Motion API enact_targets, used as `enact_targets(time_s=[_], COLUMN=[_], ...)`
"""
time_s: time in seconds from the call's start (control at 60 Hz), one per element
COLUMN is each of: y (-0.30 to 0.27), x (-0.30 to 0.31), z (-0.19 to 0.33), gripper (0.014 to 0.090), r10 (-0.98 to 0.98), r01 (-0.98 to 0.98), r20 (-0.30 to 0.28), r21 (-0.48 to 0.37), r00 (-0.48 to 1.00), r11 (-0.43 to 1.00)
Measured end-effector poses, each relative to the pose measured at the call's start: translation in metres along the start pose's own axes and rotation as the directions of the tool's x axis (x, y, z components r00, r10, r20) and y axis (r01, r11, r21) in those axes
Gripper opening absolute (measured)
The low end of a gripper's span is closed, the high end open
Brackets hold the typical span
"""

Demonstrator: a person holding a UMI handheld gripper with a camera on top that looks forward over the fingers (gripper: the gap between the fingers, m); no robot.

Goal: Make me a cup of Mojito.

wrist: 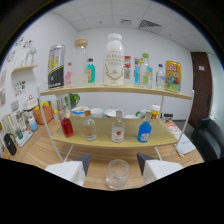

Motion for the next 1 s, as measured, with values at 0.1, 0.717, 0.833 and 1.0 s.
enact_targets(time_s=[0.1, 0.717, 0.833, 1.0], y=[-0.023, -0.030, -0.029, -0.034], x=[0.003, 0.015, 0.016, 0.021], z=[0.031, 0.133, 0.128, 0.103], gripper=[0.0859, 0.0354, 0.0343, 0.0340], r10=[0.006, 0.043, 0.030, 0.052], r01=[-0.006, -0.044, -0.031, -0.052], r20=[-0.001, -0.020, -0.019, -0.004], r21=[0.013, -0.060, -0.055, -0.021], r00=[1.000, 0.999, 0.999, 0.999], r11=[1.000, 0.997, 0.998, 0.998])
